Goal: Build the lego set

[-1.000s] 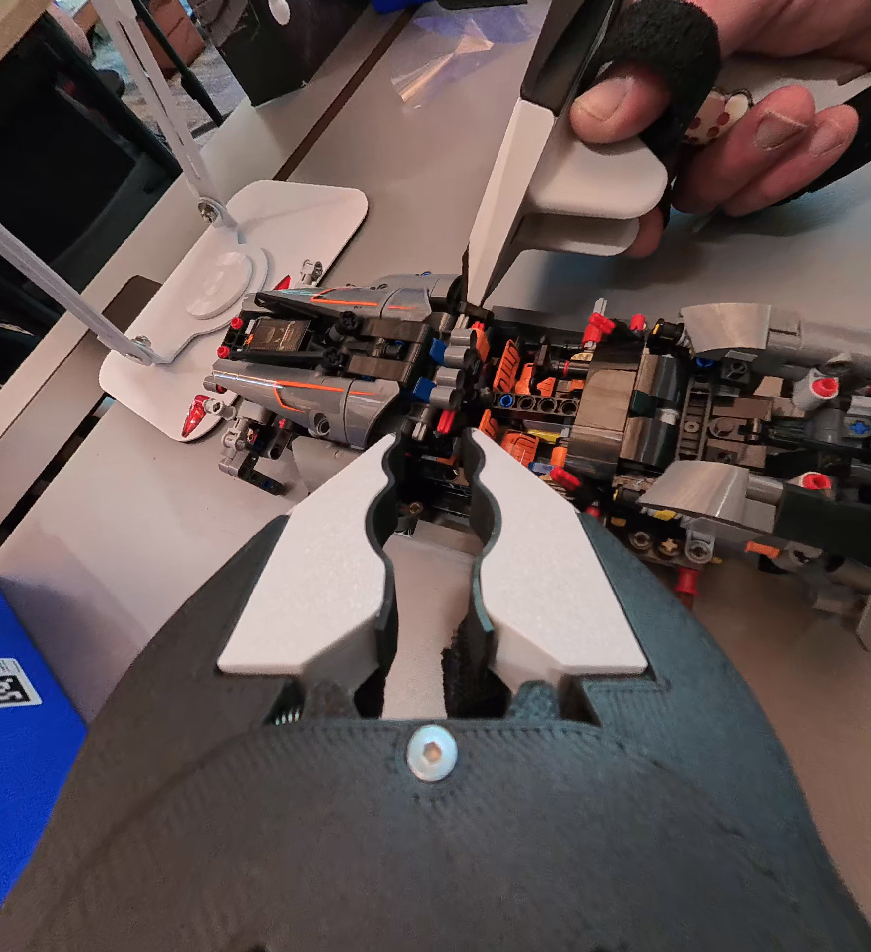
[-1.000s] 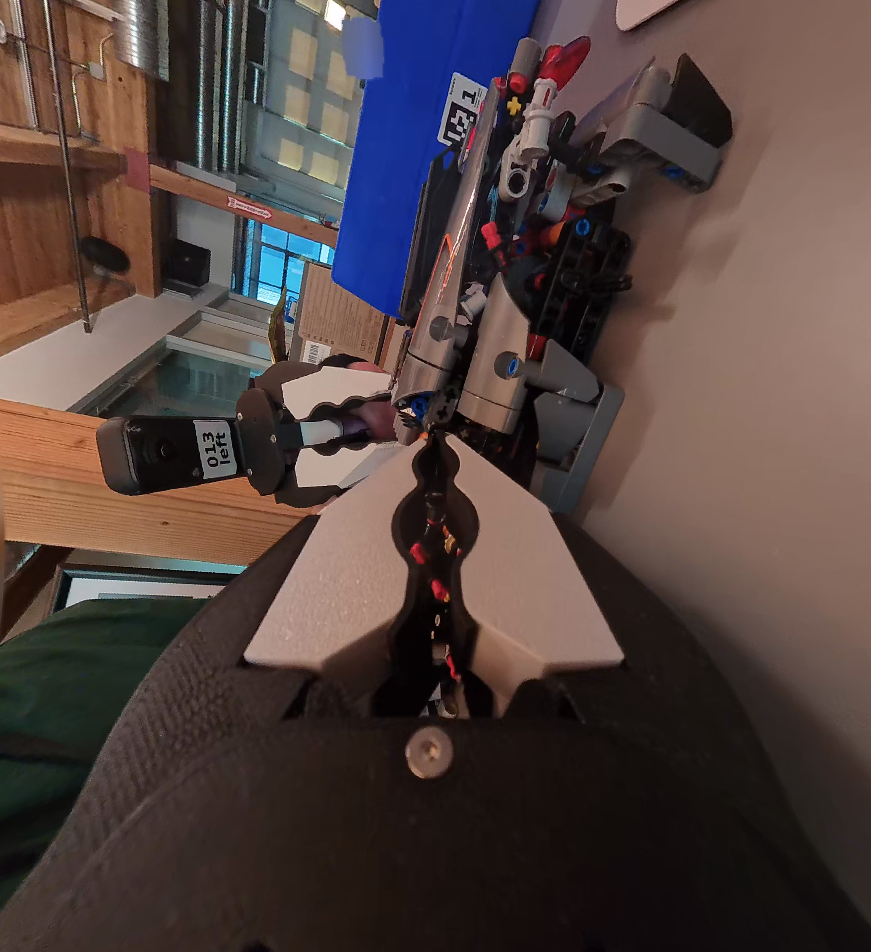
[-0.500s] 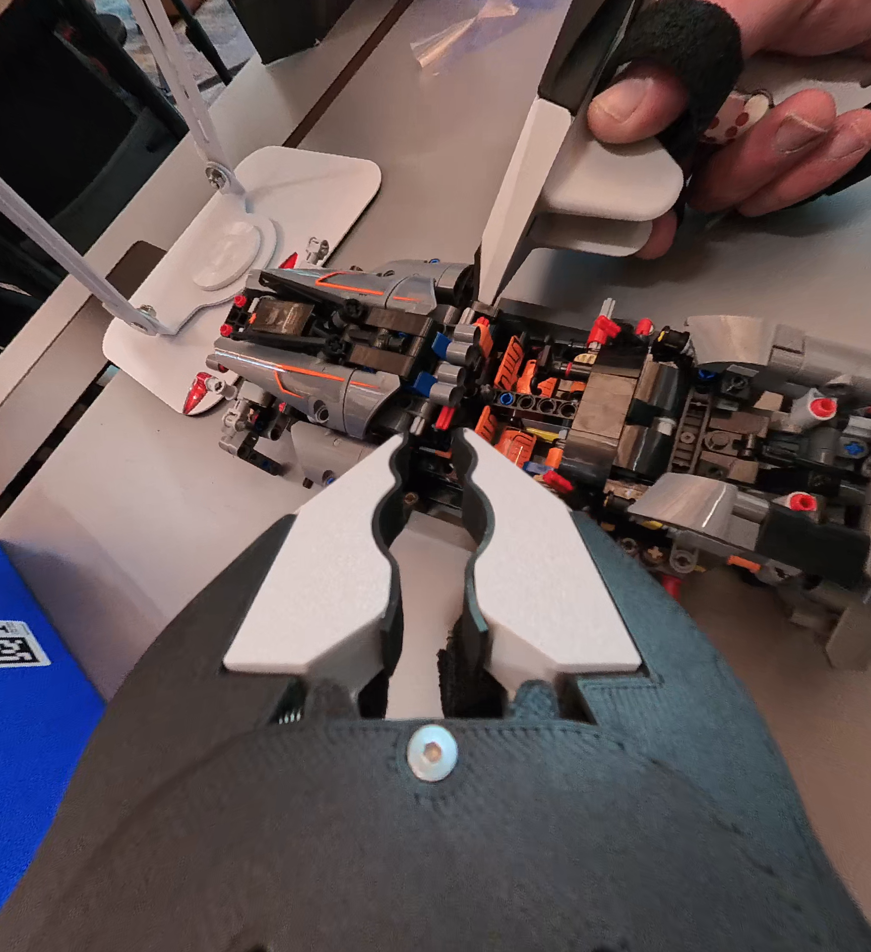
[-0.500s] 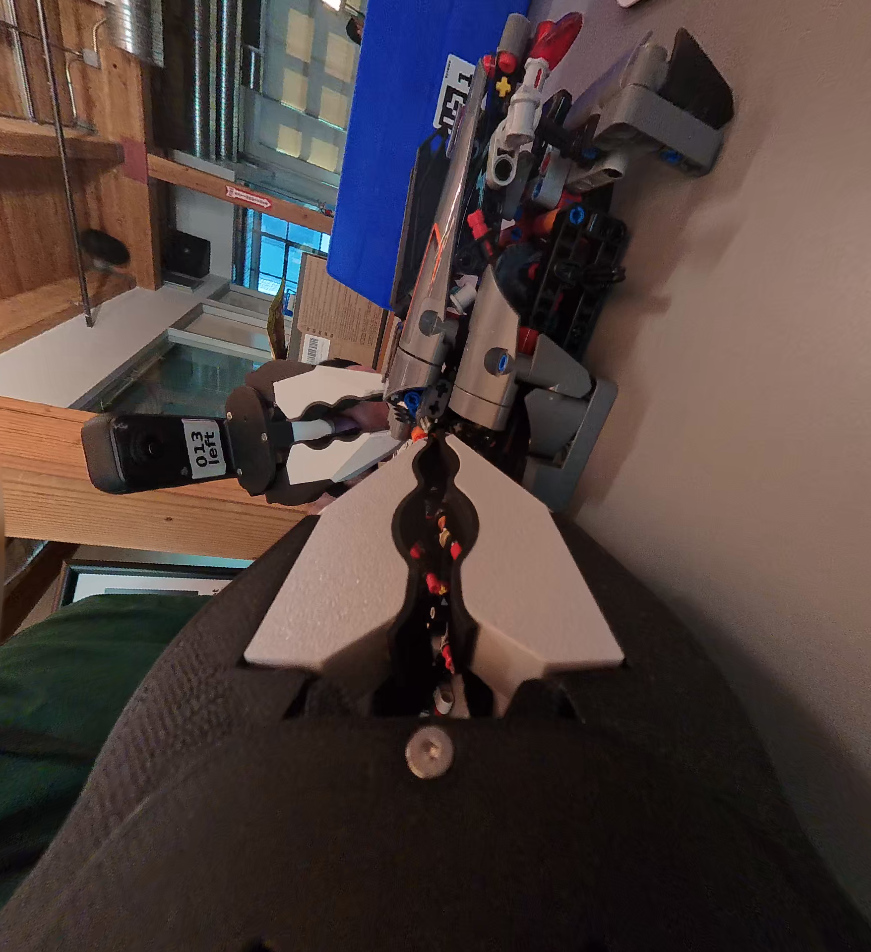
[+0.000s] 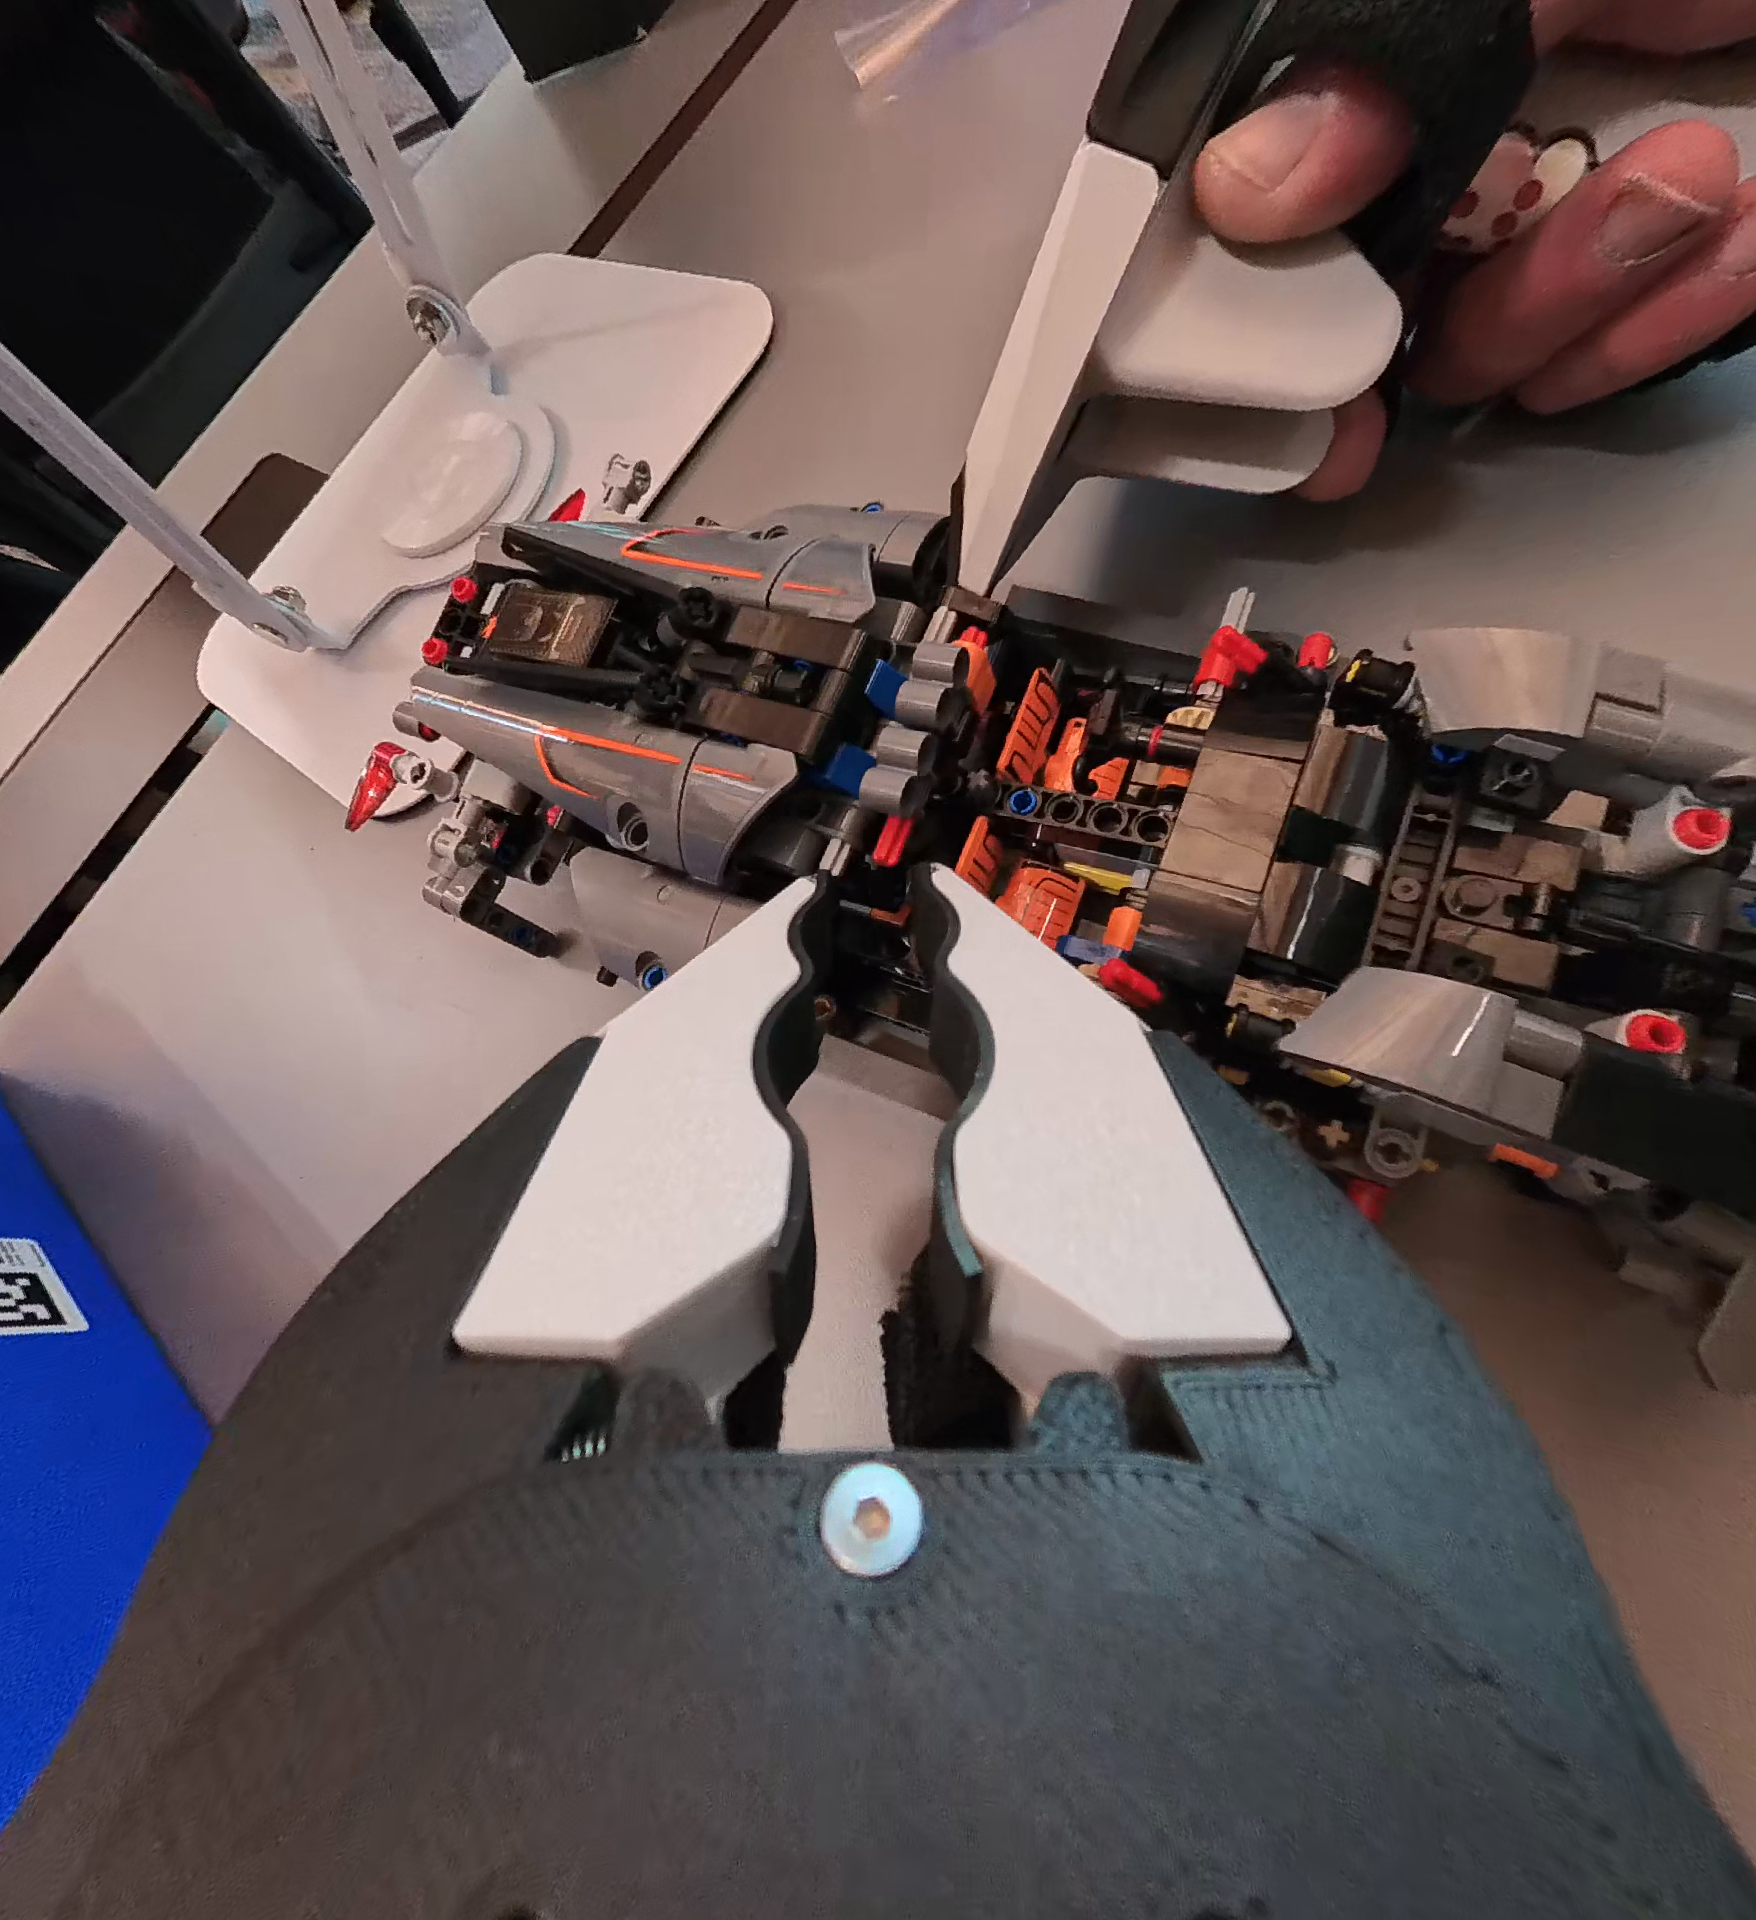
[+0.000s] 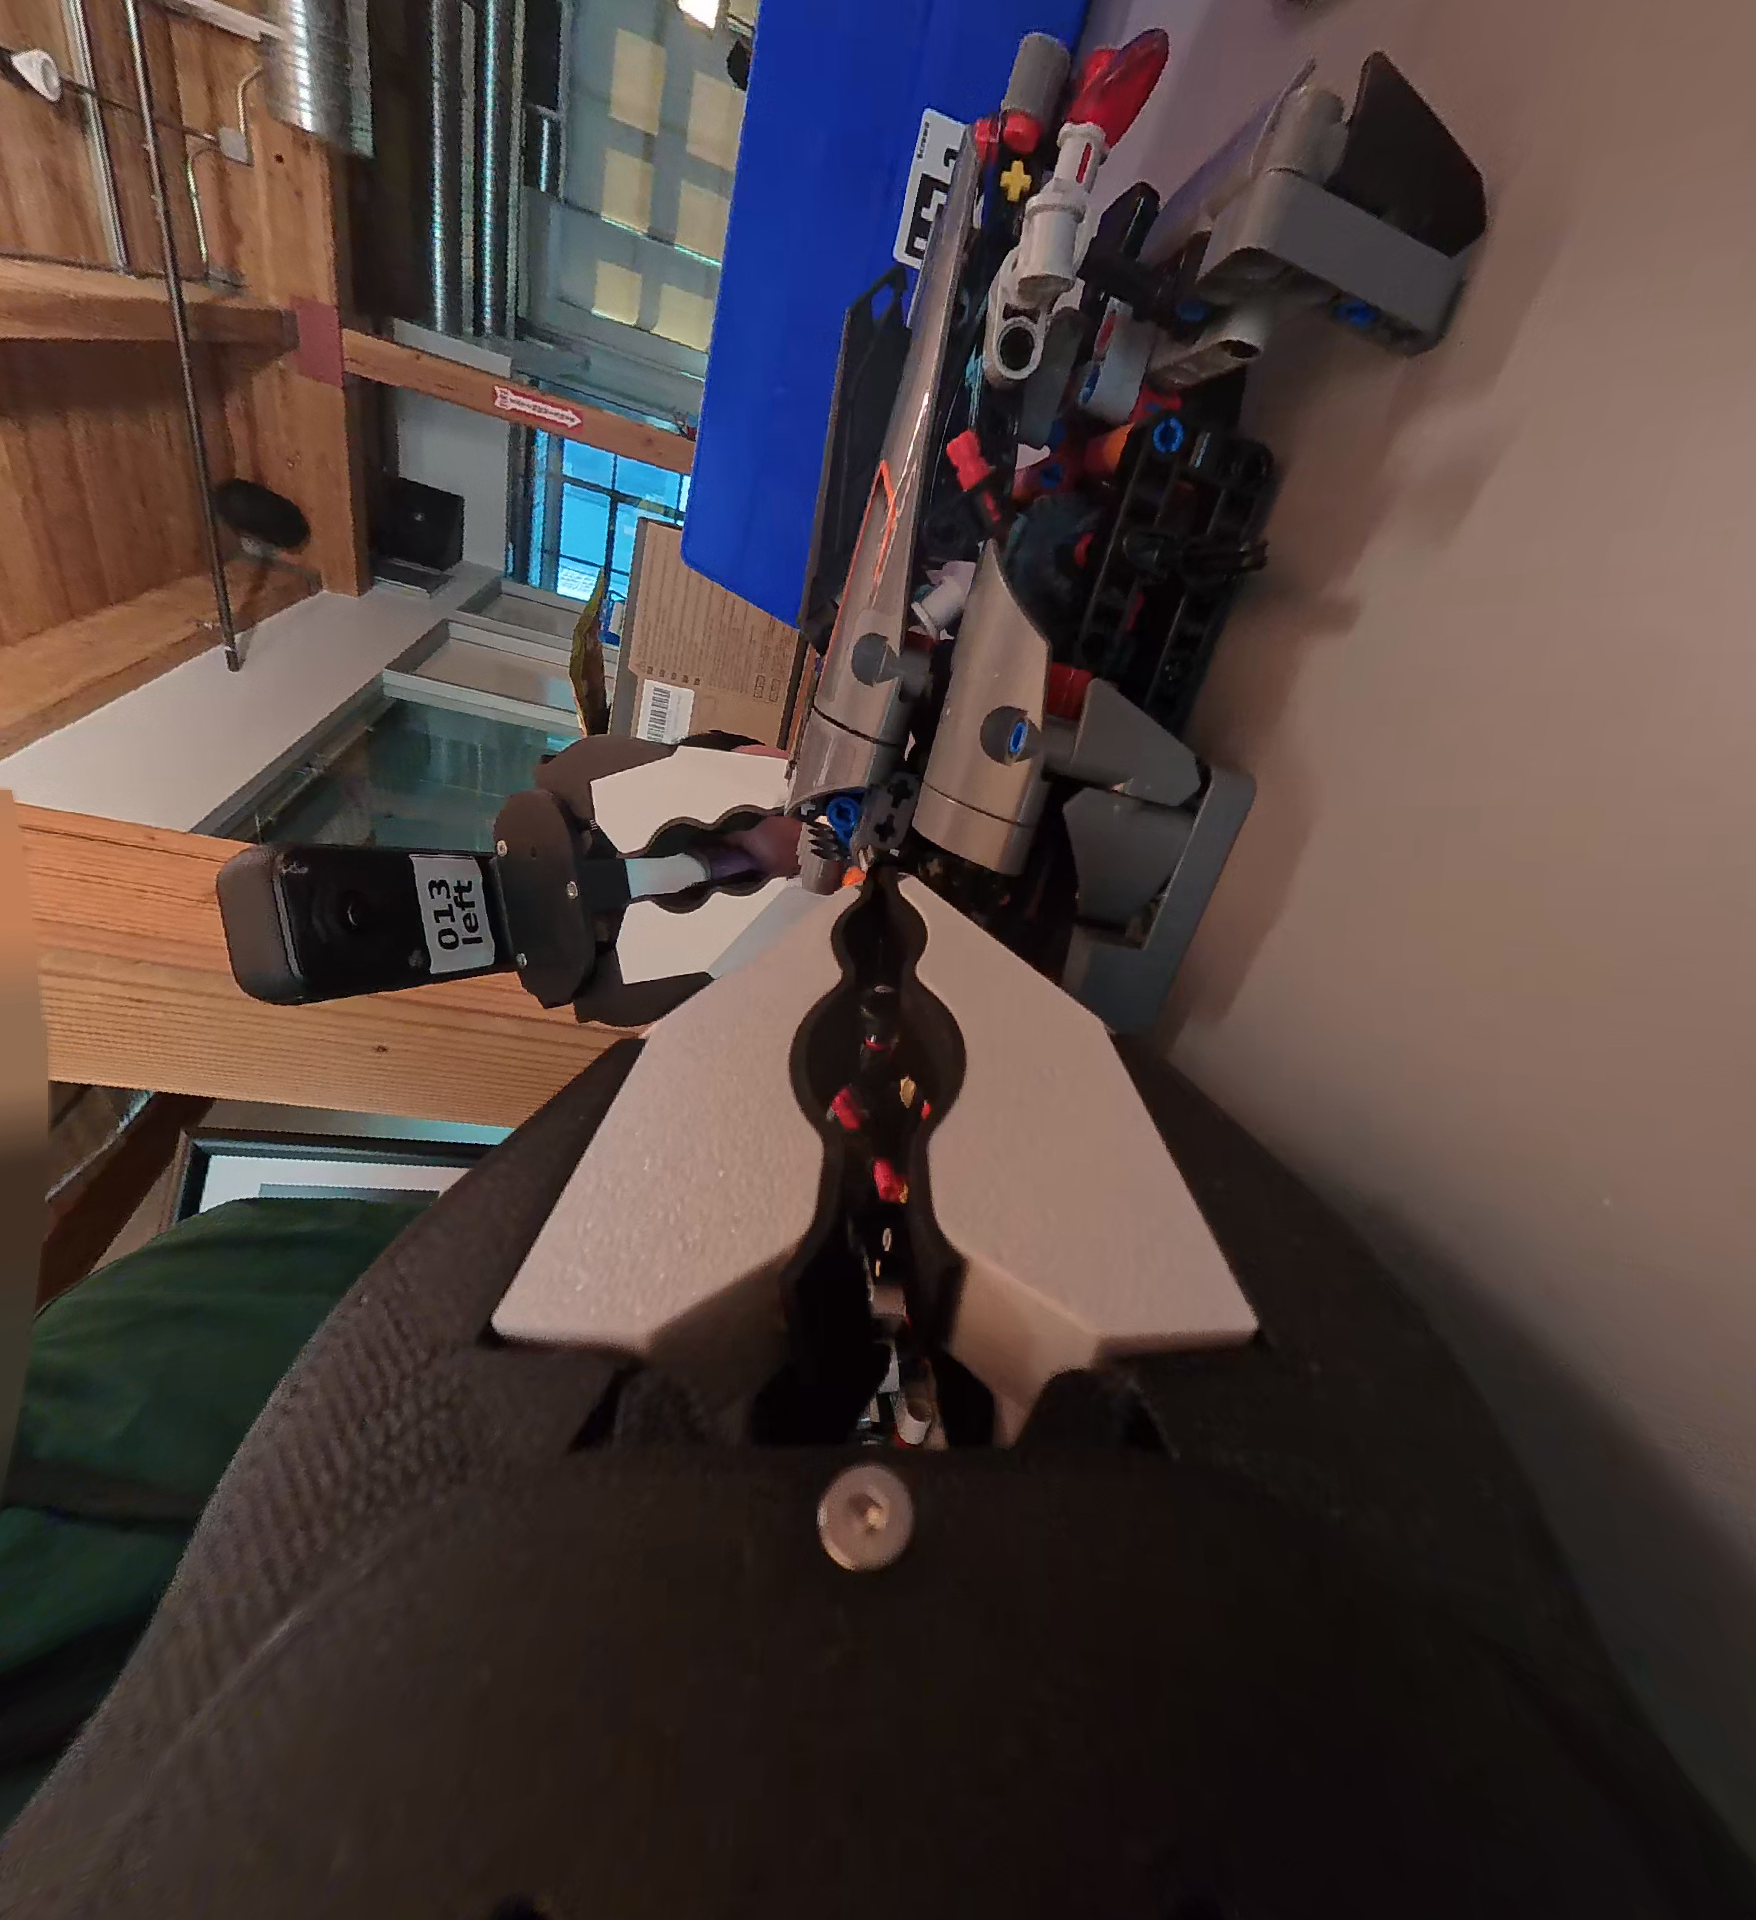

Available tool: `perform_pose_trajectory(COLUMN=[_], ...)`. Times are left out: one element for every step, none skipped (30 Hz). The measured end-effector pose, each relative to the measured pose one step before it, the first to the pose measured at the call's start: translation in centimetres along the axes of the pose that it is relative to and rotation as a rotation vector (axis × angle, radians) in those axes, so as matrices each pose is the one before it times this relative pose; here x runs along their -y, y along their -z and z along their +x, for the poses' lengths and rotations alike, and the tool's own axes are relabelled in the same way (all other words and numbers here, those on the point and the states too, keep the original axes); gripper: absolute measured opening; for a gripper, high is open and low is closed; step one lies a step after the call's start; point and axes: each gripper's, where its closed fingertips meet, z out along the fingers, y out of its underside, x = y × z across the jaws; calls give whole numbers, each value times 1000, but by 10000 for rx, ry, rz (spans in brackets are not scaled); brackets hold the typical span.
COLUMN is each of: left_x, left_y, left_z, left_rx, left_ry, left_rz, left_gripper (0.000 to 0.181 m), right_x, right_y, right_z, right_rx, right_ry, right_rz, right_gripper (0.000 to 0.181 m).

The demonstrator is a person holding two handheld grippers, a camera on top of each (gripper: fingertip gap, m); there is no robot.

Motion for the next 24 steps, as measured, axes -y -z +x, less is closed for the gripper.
perform_pose_trajectory(left_x=[6,-4,7,0,-5,12,-9,3,-4,-11,-4,0,4,7,-9,14,10,12,1,1,-5,5,1,5], left_y=[-12,-19,-6,-32,-25,2,-5,-9,-18,-9,-15,0,6,-6,-28,-16,-13,-8,5,2,-22,-2,-7,-13], left_z=[-3,-12,-15,-35,-13,-9,-18,-9,-7,-11,-16,1,1,-7,-23,-8,-10,-3,-3,-13,-5,-15,-22,-4], left_rx=[19,9,11,23,12,-1,-2,1,25,42,35,9,5,32,61,52,35,22,9,20,29,47,47,24], left_ry=[-30,9,8,18,15,-9,19,19,-10,-36,-21,19,4,-23,-37,-47,-31,-6,2,4,-12,-44,-24,2], left_rz=[20,13,20,25,22,33,32,36,24,5,19,29,37,21,-3,13,14,19,30,25,14,5,7,10], left_gripper=[13,13,13,12,12,12,12,12,12,12,12,12,12,12,11,11,11,11,11,11,11,10,10,10], right_x=[-3,13,23,21,16,24,13,-3,-9,13,4,-9,-1,-2,-9,19,7,-1,-2,-2,7,-4,2,10], right_y=[-1,0,-4,2,-4,3,-15,-3,9,3,-12,-9,2,1,-8,21,11,-3,1,-8,-7,-2,-11,-2], right_z=[-18,-40,-7,-2,-14,-5,-7,-26,-60,-13,19,-4,5,34,2,10,1,-8,-2,-5,5,12,6,2], right_rx=[32,62,46,27,26,20,26,27,56,23,-8,0,4,-6,-2,2,8,14,12,4,7,8,10,6], right_ry=[-33,-70,-73,-42,-28,-31,-31,-12,-17,-24,-4,0,-26,-33,-13,-18,-26,-28,-25,-30,-55,-42,-33,-36], right_rz=[7,4,6,11,11,15,11,2,-2,0,-1,1,10,6,-4,6,8,-3,-10,-10,-1,-8,-11,-9], right_gripper=[0,0,0,0,0,0,0,0,0,0,0,0,0,0,0,0,0,0,0,0,0,0,0,0])
